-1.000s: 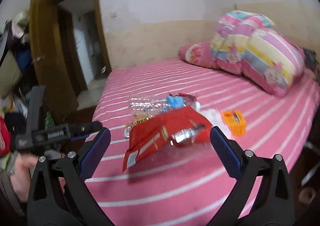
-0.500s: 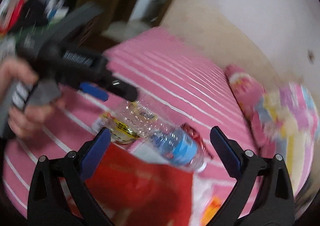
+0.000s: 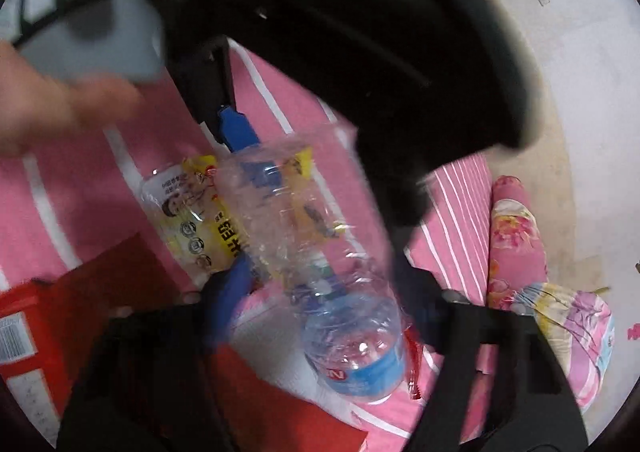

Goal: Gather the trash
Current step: 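Grasp the clear plastic water bottle with the left tool, then carry the bottle over the blue trash bin and open the left tool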

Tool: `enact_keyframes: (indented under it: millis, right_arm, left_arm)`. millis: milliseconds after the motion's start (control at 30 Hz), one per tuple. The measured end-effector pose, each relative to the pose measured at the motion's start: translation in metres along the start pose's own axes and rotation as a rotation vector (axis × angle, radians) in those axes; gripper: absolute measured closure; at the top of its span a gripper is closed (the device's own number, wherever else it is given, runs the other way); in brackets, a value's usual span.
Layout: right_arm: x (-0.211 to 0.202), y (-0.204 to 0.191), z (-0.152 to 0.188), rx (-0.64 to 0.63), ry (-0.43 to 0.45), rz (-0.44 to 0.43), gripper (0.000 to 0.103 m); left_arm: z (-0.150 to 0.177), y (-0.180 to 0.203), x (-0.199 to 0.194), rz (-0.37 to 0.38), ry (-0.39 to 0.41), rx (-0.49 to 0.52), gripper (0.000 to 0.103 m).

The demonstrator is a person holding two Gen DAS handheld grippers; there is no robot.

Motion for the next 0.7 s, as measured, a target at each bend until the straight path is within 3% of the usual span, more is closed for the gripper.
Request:
enact_keyframes:
  millis: [133,333,700]
  right_arm:
    - [-0.005,0.001,-0.009,-0.010,0.021,0.031,0.037]
    - [-0.032,-0.004,-0.014,-0.139,0.029,0.204,0.038]
    - [-0.128,-0.042,-0.026,-0.231,0.068,0.349,0.038]
  left_arm:
    - [0.000,0.007,-0.012,0.032,0.016,0.011,0.039]
    - [0.013,0.033,-0.031,0.101,0.026,0.065,0.042]
    - [0.067,0.084,-0.099,0.210,0.069,0.155,0.043]
Point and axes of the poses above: each gripper's, at about its wrist camera, not at the fingertips, and x roughly the way its jaws point, y to its right, z to its underside, the point moved 9 cm from there along x, roughly the way its jaws point, and after that the axes turned 5 degrees about -y, right-handed, at the moved point
